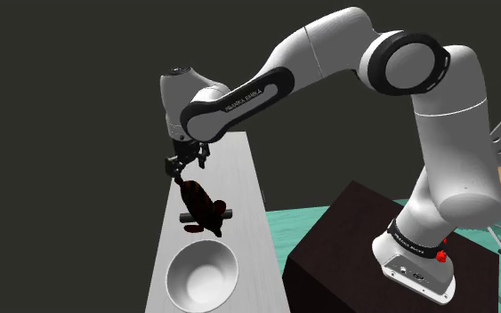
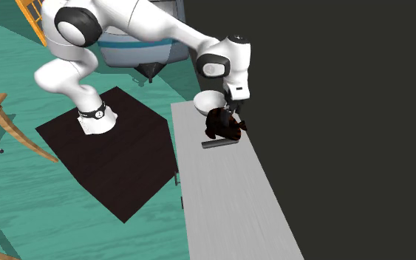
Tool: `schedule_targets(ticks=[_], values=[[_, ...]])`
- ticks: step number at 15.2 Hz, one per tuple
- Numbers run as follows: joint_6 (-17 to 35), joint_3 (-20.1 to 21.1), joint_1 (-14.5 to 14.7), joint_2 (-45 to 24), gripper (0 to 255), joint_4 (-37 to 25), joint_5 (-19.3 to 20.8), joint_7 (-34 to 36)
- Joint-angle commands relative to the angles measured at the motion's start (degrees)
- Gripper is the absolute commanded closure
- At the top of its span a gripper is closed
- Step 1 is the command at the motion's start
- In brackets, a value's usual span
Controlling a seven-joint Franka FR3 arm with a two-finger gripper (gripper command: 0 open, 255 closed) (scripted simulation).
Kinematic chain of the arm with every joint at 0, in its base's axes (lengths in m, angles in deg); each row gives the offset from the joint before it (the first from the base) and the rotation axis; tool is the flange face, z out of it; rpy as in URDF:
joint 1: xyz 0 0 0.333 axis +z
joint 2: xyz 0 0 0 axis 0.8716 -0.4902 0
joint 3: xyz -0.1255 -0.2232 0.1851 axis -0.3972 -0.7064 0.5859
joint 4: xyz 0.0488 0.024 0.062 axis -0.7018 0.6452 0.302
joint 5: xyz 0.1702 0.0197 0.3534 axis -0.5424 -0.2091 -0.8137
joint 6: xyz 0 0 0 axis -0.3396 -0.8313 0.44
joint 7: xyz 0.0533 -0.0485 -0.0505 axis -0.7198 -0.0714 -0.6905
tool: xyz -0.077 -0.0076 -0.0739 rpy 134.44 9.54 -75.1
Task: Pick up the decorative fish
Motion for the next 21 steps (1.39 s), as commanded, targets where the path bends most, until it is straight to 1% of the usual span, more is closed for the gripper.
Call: schedule_targets(ticks=[1,2,9,11,12,21], values=[[-1.42,-0.43,1.78,-5.18,0,-6.31,0.94,0.71],[-2.06,-0.62,2.52,-7.22,0,-8.90,1.23,0.91],[1.69,-1.27,2.83,-9.87,0,-7.75,2.06,1.51],[1.98,-1.33,2.86,-10.11,0,-7.68,2.13,1.56],[1.98,-1.34,2.86,-10.16,255,-7.74,2.14,1.55],[1.98,-1.33,2.86,-10.11,255,-7.69,2.13,1.56]])
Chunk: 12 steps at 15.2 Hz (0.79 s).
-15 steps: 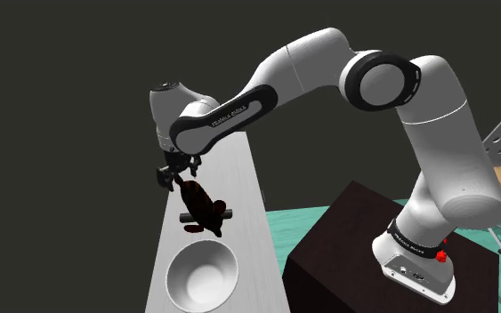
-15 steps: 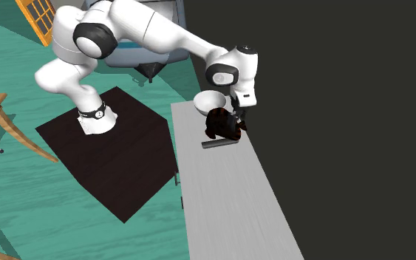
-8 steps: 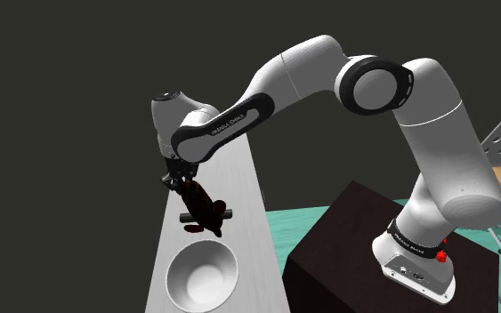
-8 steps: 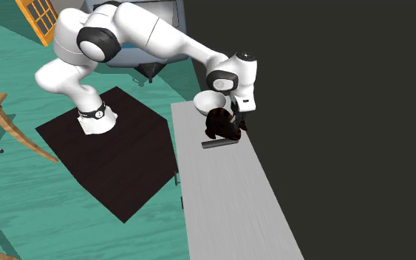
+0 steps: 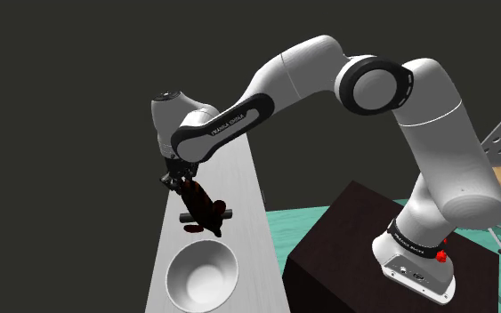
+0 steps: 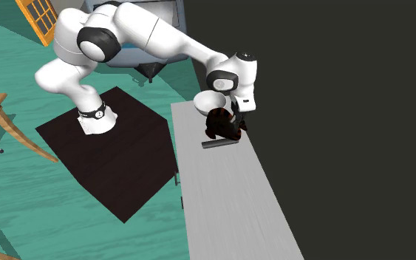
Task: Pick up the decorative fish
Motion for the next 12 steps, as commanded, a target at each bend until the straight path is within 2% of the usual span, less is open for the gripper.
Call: schedule_targets(ticks=[1,12], values=[[-0.50,0.10,-0.06,0.48,255,0.08,-0.13,-0.06],[-6.55,1.02,-0.44,4.41,255,-2.15,-1.44,-1.02]])
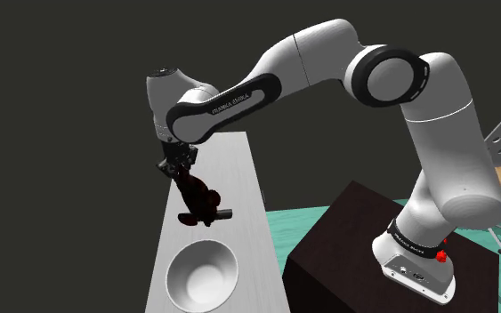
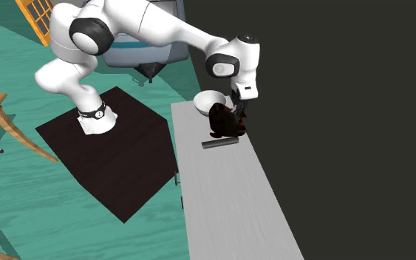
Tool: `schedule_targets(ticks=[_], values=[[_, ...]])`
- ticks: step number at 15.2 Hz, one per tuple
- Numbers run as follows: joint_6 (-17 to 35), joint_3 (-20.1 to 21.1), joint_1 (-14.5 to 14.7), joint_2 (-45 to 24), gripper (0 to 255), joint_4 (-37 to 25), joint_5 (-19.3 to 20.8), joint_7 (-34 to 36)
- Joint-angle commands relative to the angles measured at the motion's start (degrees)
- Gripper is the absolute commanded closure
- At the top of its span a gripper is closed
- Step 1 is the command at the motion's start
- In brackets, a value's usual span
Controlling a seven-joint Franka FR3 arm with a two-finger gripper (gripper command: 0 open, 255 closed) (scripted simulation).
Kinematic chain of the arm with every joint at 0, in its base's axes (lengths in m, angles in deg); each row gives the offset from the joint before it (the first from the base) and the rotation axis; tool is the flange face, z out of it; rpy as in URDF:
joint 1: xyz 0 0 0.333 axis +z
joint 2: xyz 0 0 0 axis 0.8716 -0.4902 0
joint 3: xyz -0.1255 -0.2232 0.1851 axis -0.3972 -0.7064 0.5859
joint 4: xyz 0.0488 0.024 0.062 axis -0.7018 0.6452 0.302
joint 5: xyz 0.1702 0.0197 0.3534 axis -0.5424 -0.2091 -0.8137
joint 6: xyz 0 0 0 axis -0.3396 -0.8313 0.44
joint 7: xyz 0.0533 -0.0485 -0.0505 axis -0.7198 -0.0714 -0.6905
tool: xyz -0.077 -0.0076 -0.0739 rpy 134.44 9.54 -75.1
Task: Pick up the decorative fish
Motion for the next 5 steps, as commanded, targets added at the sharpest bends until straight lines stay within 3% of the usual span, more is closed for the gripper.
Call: schedule_targets(ticks=[1,5], values=[[-1.38,0.11,0.04,0.31,255,-1.17,-0.18,-0.21],[-2.66,0.25,0.01,0.92,255,-1.86,-0.41,-0.39]])
